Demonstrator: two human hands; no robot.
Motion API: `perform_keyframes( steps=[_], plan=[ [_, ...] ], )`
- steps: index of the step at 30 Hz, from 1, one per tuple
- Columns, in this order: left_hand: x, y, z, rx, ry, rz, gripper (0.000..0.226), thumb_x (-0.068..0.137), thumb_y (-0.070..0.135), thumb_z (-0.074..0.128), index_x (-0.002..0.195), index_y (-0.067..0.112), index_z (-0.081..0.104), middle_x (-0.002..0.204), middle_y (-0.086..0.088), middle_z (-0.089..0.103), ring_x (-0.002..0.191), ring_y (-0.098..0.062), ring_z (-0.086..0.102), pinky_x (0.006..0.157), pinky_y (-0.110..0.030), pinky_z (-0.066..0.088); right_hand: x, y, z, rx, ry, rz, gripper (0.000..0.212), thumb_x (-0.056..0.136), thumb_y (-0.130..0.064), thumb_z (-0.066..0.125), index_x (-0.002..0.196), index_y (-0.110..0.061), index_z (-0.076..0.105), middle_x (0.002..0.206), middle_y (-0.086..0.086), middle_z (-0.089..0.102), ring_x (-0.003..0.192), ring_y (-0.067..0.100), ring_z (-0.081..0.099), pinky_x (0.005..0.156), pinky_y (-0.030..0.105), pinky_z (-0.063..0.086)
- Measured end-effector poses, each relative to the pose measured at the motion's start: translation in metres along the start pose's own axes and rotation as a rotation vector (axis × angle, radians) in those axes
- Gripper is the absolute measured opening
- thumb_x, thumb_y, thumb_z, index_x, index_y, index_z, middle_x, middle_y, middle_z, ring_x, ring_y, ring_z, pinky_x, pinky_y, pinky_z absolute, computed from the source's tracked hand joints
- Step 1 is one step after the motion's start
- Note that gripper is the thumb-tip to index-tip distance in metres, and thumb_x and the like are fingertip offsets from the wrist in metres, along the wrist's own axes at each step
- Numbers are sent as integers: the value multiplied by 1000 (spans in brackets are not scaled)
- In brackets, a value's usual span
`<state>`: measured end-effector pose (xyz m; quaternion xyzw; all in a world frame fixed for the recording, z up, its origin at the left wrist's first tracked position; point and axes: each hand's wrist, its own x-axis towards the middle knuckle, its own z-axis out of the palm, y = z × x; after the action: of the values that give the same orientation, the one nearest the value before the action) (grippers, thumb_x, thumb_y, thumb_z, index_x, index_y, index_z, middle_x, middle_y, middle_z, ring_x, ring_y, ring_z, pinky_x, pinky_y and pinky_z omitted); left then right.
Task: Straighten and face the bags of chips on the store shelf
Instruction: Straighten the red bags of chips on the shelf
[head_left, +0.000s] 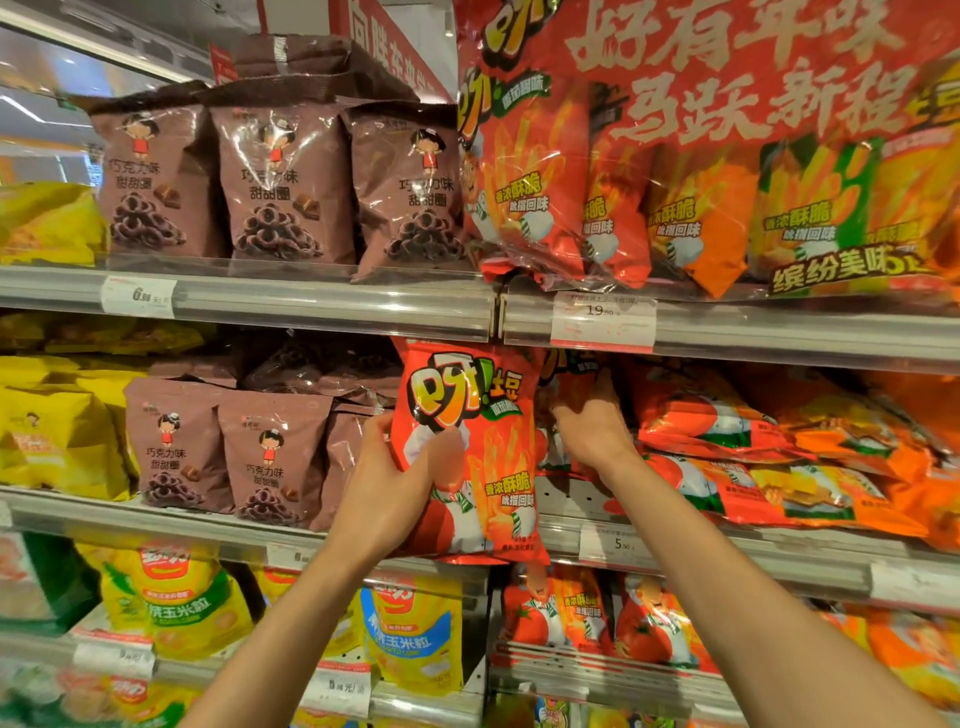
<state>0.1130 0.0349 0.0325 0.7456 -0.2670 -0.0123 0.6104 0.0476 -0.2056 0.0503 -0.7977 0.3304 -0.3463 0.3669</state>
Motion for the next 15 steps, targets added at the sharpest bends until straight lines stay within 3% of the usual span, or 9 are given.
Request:
perform_keyframes(
  steps=[3, 5, 7, 11, 15],
  plan=[
    [-1, 4, 21, -1, -28, 18, 60, 65, 77, 63, 111, 40, 48, 96, 17, 69, 85, 7, 65, 70, -24, 45, -3, -4, -15, 102, -17, -25, 43, 97, -19, 54, 137, -7, 45, 124, 19, 59, 107, 31, 58, 97, 44, 49],
    [3, 5, 36, -14, -61, 12, 64, 70, 75, 64, 118, 36, 45, 104, 17, 65, 91, 2, 63, 71, -24, 46, -7, -5, -24, 181, -54, -11, 40, 100, -22, 50, 137, -9, 50, 117, 17, 64, 100, 28, 60, 94, 44, 49],
    [11, 5, 50, -43, -91, 9, 59, 81, 67, 66, 123, 34, 41, 112, 17, 61, 96, 4, 59, 72, -19, 44, -13, -5, -32, 221, -77, -17, 41, 102, -30, 48, 139, -14, 51, 121, 10, 65, 111, 28, 60, 100, 43, 47],
    [30, 6, 71, -122, -118, -2, 70, 85, 64, 65, 136, 27, 36, 118, 14, 59, 101, 2, 57, 72, -17, 43, -28, 0, -38, 270, -147, -20, 57, 99, -47, 47, 148, -19, 42, 142, -1, 55, 130, 19, 51, 110, 40, 40],
    [45, 7, 87, -117, -120, 7, 68, 90, 59, 63, 142, 25, 35, 115, 15, 60, 104, -4, 61, 75, -20, 44, -38, 4, -36, 213, -207, -5, 76, 93, -59, 51, 154, -19, 30, 152, 2, 45, 137, 20, 44, 113, 44, 38]
  ],
)
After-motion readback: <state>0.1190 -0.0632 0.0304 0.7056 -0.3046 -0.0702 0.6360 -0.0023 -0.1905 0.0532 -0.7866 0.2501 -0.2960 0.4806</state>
